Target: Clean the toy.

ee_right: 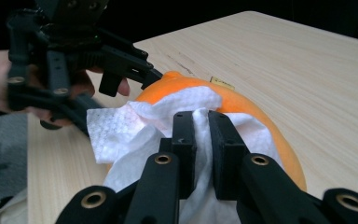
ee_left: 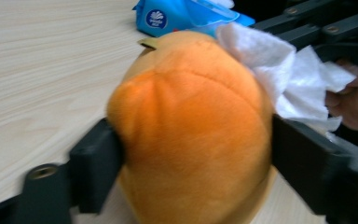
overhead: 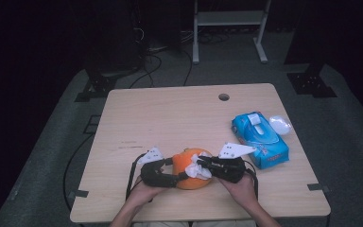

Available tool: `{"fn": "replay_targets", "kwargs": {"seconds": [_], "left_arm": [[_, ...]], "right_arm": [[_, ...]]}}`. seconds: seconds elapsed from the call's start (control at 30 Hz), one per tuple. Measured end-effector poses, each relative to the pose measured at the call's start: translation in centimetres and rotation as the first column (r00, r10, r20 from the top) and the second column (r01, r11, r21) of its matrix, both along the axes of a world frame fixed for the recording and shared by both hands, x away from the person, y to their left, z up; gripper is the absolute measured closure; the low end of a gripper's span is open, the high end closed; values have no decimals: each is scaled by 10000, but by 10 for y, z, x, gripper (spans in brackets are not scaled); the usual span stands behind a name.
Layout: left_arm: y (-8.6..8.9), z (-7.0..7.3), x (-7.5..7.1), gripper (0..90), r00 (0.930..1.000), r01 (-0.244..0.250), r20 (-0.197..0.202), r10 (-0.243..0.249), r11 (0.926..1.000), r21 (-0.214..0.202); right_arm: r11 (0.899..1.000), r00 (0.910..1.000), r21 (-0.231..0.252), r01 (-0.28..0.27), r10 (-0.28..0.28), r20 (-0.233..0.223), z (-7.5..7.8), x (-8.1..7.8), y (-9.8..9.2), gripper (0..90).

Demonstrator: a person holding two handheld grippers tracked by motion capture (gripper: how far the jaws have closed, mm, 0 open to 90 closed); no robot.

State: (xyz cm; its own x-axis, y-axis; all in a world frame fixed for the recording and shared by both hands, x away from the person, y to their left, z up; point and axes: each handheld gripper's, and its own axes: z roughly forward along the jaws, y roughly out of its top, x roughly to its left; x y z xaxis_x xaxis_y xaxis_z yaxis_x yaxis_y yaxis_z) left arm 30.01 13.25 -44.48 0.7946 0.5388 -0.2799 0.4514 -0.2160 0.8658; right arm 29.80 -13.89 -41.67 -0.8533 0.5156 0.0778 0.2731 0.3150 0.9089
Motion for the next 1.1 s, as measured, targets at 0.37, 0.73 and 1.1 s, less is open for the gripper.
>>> {"fn": "replay_targets", "kwargs": {"seconds": [0.37,0.73,1.1], "left_arm": [[-2,7,-3,179,9992,-207,343,201,9996,174],[2,9,-7,332,9958,-204,909,144,9976,657],[-3,18,-11,230,9907,24,1350,-177,9936,1128]], "right_arm": [[9989,9986,241,402,-393,-358,-4,8,-12,808],[9986,9984,403,341,-322,-474,-6,8,-11,809],[9988,9995,386,-303,303,6,-3,-4,0,805]]}}
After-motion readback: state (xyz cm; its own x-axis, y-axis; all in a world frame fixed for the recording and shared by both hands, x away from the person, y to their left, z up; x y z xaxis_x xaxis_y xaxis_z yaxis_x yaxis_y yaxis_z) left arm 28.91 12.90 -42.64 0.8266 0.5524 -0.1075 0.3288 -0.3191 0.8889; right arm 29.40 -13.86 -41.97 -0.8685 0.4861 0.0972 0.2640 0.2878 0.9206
